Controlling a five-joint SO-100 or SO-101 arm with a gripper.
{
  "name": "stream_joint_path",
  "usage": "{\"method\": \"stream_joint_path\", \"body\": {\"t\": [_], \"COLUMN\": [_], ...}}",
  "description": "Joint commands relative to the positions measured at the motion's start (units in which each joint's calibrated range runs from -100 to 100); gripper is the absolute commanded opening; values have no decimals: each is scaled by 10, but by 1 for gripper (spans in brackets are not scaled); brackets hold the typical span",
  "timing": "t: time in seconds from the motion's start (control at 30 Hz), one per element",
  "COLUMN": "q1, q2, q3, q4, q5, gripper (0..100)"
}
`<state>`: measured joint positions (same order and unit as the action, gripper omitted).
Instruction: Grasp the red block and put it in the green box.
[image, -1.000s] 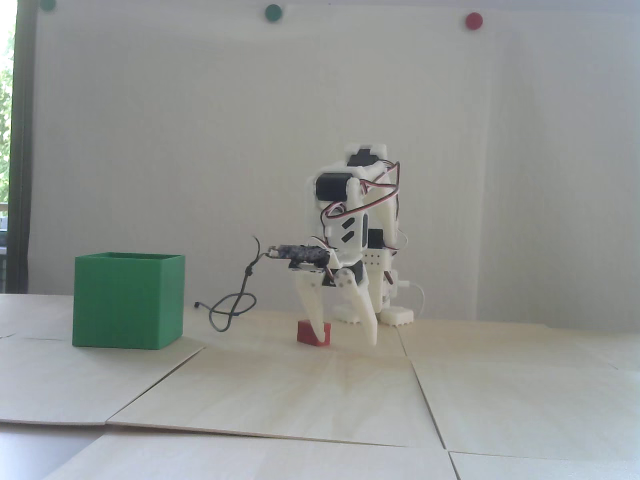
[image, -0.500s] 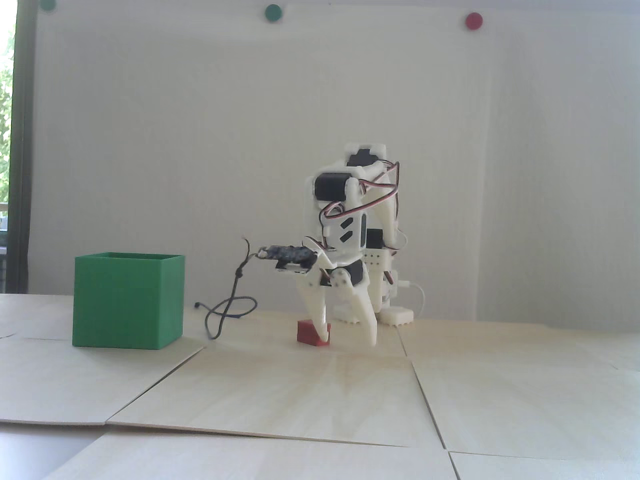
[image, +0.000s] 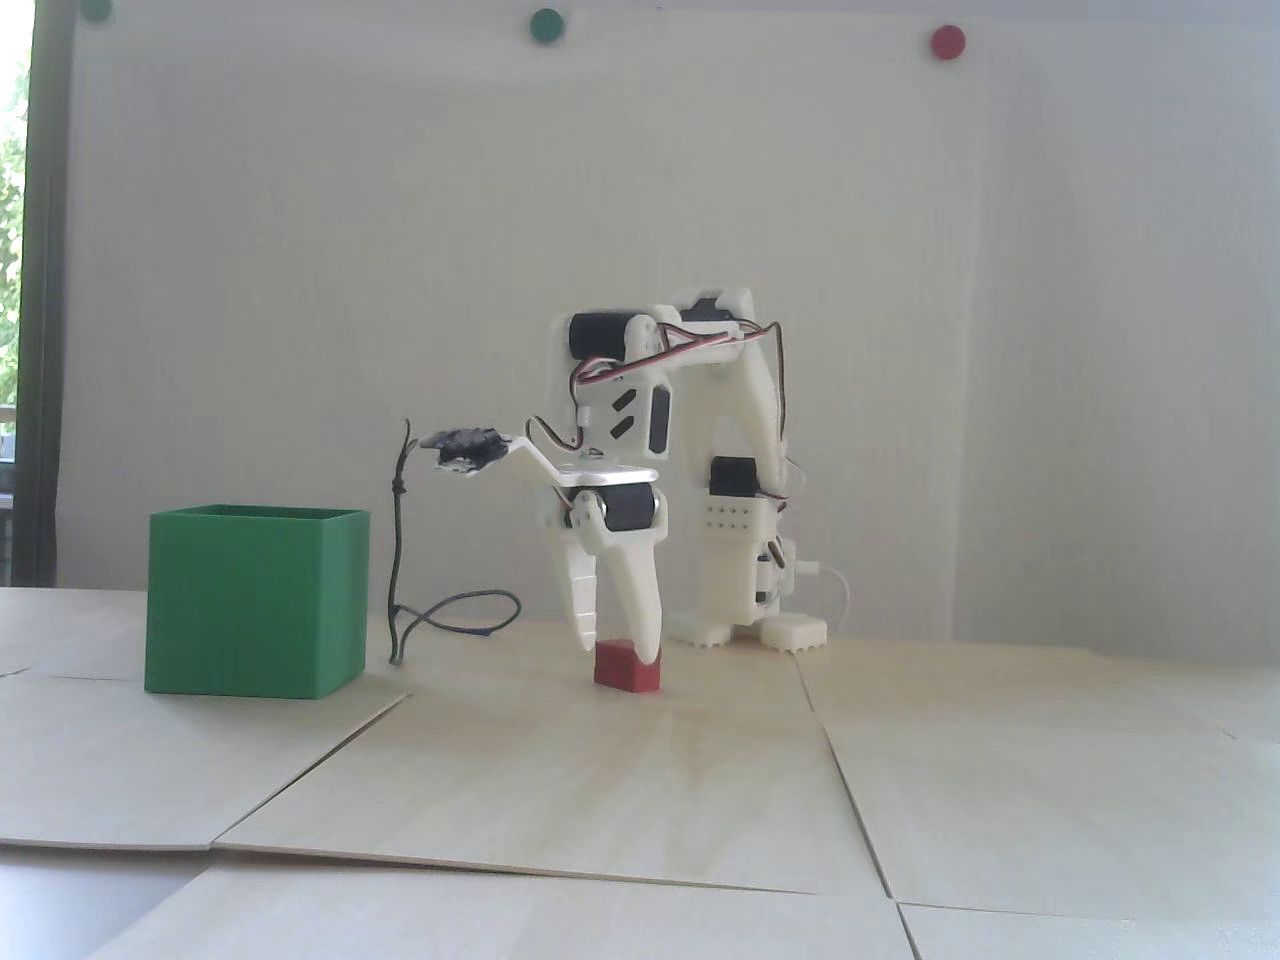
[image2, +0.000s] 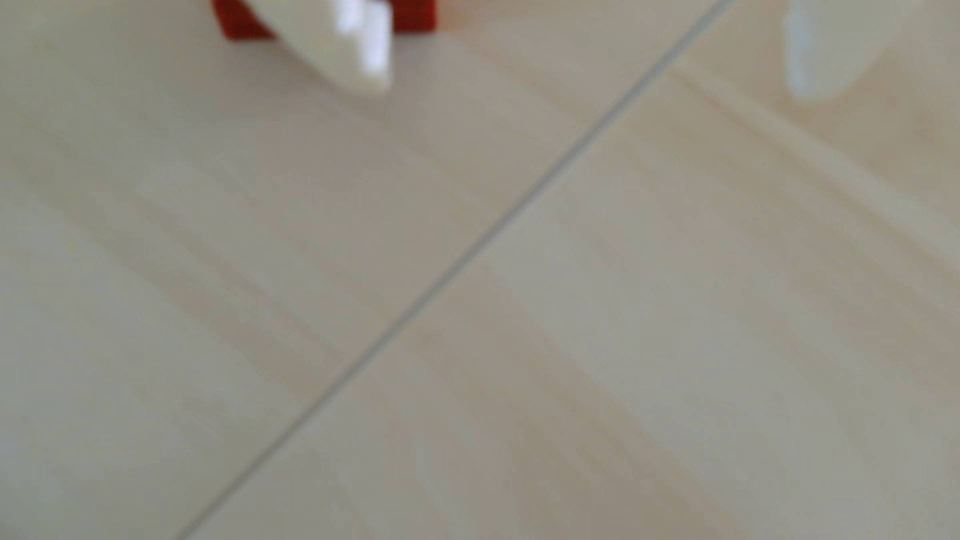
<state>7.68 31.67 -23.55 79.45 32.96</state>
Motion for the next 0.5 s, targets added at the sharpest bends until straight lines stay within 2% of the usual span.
{"method": "stream_joint_path", "body": {"t": [0.0, 0.2, 0.3, 0.47], "q1": [7, 8, 8, 34], "q2": [-17, -16, -16, -17], "q3": [-63, -129, -159, -167], "q4": [70, 165, 201, 200], "q5": [-5, -59, -61, -58], "gripper": [28, 28, 28, 28]}}
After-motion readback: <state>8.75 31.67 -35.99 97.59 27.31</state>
